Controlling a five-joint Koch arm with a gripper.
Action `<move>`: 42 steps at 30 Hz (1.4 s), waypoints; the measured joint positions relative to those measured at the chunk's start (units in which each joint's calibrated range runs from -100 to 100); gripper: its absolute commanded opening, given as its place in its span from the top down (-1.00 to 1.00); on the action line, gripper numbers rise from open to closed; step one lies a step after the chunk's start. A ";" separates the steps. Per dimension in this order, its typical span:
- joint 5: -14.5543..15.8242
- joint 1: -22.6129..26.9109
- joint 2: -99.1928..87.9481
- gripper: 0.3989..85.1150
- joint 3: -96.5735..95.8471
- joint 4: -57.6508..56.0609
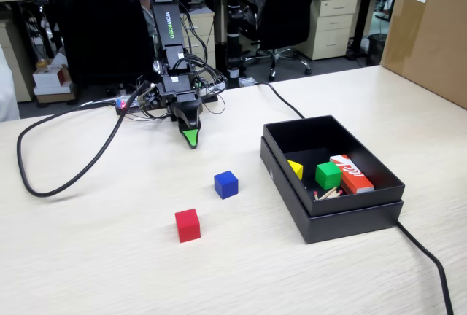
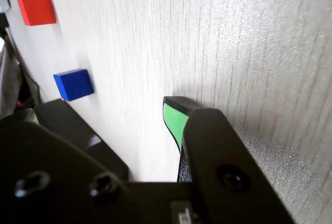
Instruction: Put the red cube on top of the blue cube
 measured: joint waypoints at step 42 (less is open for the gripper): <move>0.29 0.20 1.55 -0.11 16.80 -24.39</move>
